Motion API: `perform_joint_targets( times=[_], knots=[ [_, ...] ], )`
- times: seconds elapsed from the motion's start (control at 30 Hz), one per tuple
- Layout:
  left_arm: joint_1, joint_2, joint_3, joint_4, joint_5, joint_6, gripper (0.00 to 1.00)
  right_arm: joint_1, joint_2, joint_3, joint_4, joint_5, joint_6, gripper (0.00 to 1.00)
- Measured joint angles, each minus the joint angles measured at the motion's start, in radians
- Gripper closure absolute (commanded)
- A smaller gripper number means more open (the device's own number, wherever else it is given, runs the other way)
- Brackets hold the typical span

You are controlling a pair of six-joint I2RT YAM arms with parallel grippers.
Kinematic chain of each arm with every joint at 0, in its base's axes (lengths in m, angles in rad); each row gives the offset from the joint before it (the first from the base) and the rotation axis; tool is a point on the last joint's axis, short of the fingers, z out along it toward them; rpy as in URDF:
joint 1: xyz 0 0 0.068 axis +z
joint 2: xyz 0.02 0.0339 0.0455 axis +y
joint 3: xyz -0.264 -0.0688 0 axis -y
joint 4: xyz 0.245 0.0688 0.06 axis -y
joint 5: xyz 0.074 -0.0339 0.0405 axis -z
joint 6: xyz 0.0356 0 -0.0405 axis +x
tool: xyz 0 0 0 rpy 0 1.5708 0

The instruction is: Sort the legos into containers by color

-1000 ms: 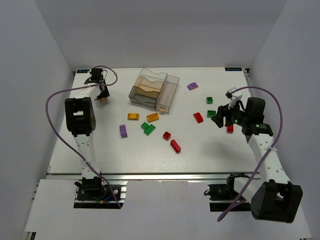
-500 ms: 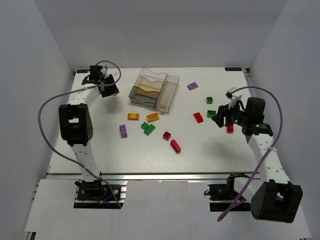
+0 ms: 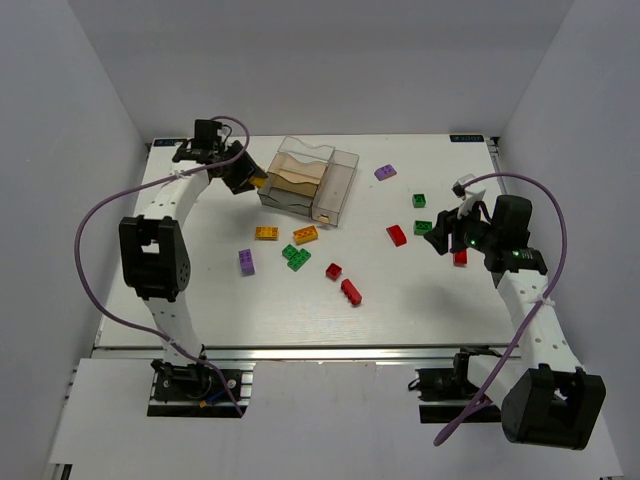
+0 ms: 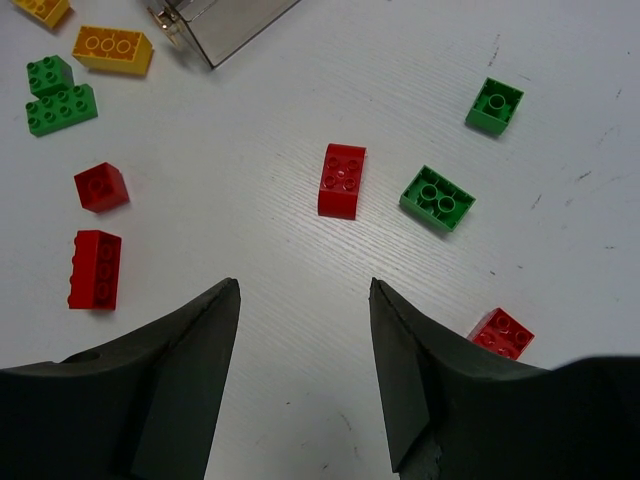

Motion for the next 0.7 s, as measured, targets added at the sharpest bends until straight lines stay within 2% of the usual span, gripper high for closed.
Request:
perform_joint_targets(
  times=[0.2, 0.37, 0.53, 0.7],
  knots=[
    [-0.091, 0.015, 0.073, -0.058, 0.000, -0.183, 1.00, 0.000, -0.001, 0.000, 0.000, 0.000, 0.000, 0.40],
    [-0.120, 0.029, 0.116, -0.101, -0.003, -0.299, 1.00, 0.000, -0.007, 0.000, 0.000, 0.000, 0.000, 0.40],
    [-0.127, 0.150, 0.243, -0.177, 0.023, -0.372, 1.00, 0.000, -0.016, 0.000, 0.000, 0.001, 0.000, 0.40],
    [-0.140, 0.249, 0.277, -0.216, 0.029, -0.421, 1.00, 0.000, -0.023, 0.000, 0.000, 0.003, 0.000, 0.40]
  ],
)
